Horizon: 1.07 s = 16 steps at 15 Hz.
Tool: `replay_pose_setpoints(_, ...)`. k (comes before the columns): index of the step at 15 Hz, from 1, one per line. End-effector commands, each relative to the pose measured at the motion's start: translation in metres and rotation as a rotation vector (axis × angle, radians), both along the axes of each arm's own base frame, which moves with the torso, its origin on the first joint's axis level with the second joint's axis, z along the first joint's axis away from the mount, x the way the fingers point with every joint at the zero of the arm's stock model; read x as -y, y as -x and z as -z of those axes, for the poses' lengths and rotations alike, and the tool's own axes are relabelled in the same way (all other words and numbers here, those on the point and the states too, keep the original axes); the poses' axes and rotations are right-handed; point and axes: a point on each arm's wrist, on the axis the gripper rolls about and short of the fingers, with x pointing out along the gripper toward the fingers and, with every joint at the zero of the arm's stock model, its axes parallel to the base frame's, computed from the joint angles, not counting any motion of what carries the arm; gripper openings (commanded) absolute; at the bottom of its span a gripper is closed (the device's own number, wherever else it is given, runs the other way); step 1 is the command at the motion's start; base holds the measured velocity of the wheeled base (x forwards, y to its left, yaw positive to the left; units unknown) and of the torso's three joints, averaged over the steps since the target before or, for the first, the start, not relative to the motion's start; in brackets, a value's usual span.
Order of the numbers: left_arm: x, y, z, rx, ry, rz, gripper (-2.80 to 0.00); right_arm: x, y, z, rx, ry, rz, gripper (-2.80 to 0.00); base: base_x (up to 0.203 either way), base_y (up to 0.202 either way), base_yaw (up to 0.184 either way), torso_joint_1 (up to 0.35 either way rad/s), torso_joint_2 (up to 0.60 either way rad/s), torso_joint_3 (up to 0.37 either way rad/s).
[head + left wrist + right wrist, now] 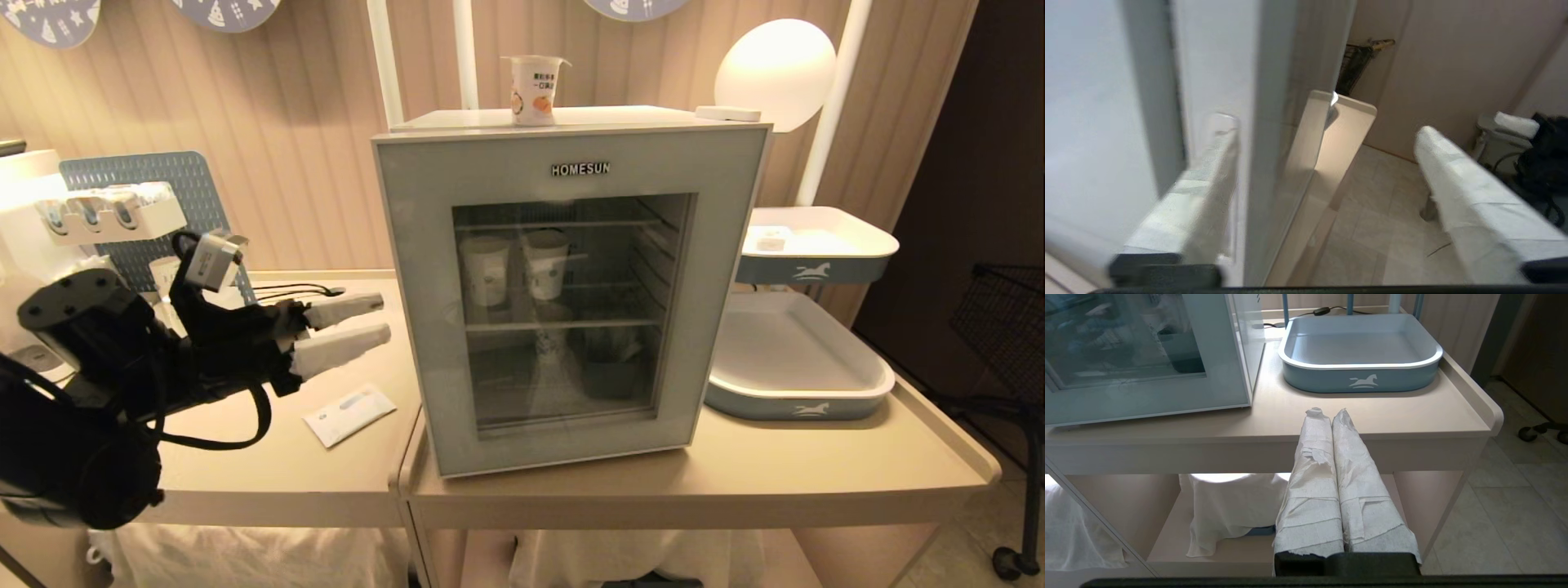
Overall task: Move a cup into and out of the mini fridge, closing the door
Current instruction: Open the freezer door
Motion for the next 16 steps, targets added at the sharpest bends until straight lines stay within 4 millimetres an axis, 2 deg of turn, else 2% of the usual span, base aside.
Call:
replay_pose_setpoints(1,-0.013,-0.005,-0.009,-0.021,0.029,-0.033,-2.80,0.000,0.000,0.000,-0.001,0.001,0.000,-2.80,0.000,0.000,0.000,0.000,0.00,0.000)
replay_pose_setpoints(4,-0.024,-0.024,-0.023,-0.093,0.113,-0.063,-2.80,0.000,0.000,0.000,-0.001,0.001,0.000,-2.80,0.000,0.000,0.000,0.000,0.00,0.000)
replay_pose_setpoints(7,-0.026,-0.045,-0.016,-0.153,0.157,-0.077,-2.80,0.000,0.000,0.000,-0.001,0.001,0.000,-2.80,0.000,0.000,0.000,0.000,0.00,0.000)
replay_pose_setpoints(10,-0.022,-0.061,0.003,-0.216,0.157,-0.066,-2.80,0.000,0.000,0.000,-0.001,0.001,0.000,-2.80,0.000,0.000,0.000,0.000,0.00,0.000)
replay_pose_setpoints(16,-0.011,-0.075,0.011,-0.325,0.153,-0.043,-2.80,0.000,0.000,0.000,-0.001,0.001,0.000,-2.80,0.000,0.000,0.000,0.000,0.00,0.000)
